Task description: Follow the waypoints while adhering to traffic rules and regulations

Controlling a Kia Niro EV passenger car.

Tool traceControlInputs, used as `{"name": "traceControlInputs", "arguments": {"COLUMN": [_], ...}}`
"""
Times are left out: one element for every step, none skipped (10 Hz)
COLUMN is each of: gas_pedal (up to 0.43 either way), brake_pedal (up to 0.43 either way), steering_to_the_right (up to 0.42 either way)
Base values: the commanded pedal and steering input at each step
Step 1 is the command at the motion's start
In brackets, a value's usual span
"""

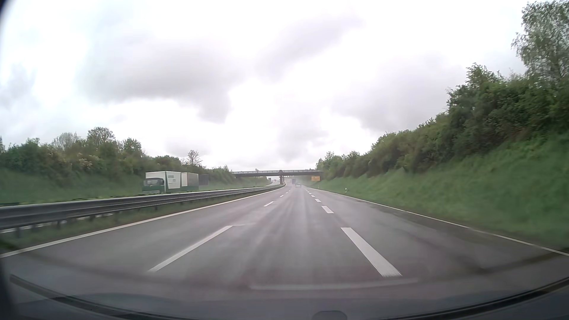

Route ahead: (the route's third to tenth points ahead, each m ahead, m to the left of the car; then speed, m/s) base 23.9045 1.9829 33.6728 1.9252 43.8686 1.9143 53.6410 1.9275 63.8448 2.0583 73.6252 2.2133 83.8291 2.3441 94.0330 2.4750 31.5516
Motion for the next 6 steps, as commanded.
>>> {"name": "traceControlInputs", "arguments": {"gas_pedal": [0.299, 0.299, 0.299, 0.299, 0.299, 0.299], "brake_pedal": [0.0, 0.0, 0.0, 0.0, 0.0, 0.0], "steering_to_the_right": [-0.003, -0.003, -0.003, -0.003, -0.003, -0.003]}}
